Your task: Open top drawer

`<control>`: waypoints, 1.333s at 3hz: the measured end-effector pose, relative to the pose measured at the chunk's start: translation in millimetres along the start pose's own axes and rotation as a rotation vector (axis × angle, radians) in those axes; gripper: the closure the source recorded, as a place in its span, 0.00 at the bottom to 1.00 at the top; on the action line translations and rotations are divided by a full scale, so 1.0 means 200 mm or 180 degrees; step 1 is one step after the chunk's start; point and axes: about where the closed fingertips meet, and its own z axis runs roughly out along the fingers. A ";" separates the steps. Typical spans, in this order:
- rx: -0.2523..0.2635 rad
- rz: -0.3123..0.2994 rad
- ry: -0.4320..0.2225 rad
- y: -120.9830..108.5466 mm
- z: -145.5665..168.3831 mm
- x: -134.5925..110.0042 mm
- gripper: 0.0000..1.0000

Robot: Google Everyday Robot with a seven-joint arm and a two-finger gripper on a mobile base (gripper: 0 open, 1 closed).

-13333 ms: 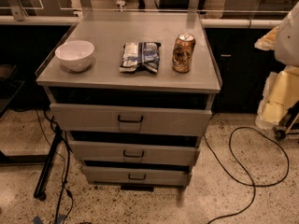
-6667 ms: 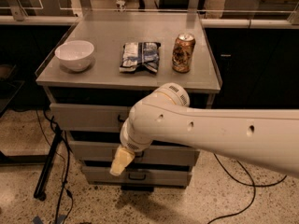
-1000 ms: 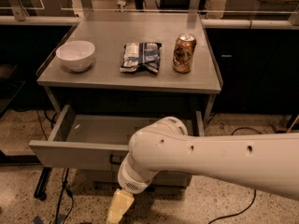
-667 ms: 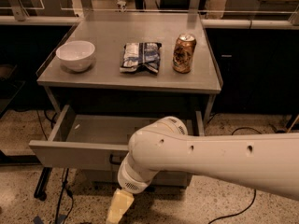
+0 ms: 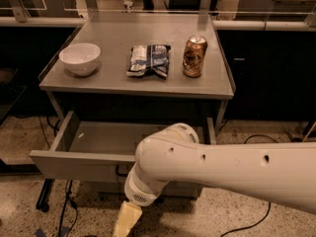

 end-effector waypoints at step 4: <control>-0.0070 0.0015 0.0059 0.11 -0.04 0.05 0.00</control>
Offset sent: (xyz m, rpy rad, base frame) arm -0.1655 -0.0725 0.0316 -0.0683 0.1378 0.0118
